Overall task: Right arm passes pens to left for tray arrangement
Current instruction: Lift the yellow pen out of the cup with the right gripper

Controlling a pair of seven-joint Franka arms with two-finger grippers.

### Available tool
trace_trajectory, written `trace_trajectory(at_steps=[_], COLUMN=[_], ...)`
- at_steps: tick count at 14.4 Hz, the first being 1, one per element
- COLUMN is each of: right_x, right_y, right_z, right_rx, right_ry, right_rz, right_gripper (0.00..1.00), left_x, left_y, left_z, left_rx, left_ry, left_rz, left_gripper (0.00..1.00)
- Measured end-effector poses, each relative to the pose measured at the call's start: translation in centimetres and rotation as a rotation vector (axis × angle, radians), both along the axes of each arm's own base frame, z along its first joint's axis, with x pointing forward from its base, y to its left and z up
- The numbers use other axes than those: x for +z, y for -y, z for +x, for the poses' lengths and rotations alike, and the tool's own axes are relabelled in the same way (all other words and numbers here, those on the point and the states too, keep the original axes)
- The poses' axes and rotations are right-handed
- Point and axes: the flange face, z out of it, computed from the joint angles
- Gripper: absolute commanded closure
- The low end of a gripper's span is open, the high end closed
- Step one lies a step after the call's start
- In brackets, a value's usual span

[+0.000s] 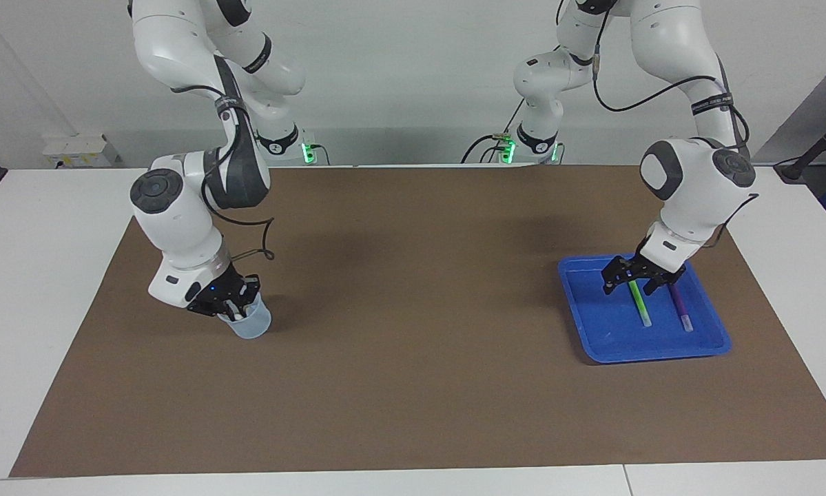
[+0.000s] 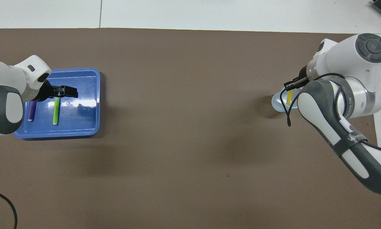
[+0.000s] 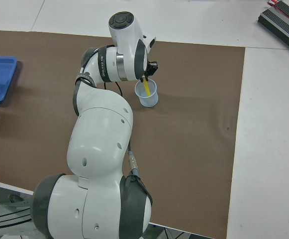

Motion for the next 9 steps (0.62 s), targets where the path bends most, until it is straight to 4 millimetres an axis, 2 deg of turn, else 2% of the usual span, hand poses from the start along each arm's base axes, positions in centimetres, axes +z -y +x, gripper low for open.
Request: trace_trajectory(at_steps=[7,9], right_x=[0.09,0.66], right_y=[0.01,0.06], right_z=[0.04,0.25], right_rx=[0.0,-0.002], right_ry=[0.002,0.013], right_rz=[0.0,0.001], right_gripper=[1.0,1.0], left_x=[-0.02,-0.02], left_y=[0.1,0.11], left_z=[-0.03,-0.03], left_rx=[-0.002,-0.002], left_ry=[-0.003,-0.003], left_rz=[0.0,0.0], left_gripper=[0.0,0.0])
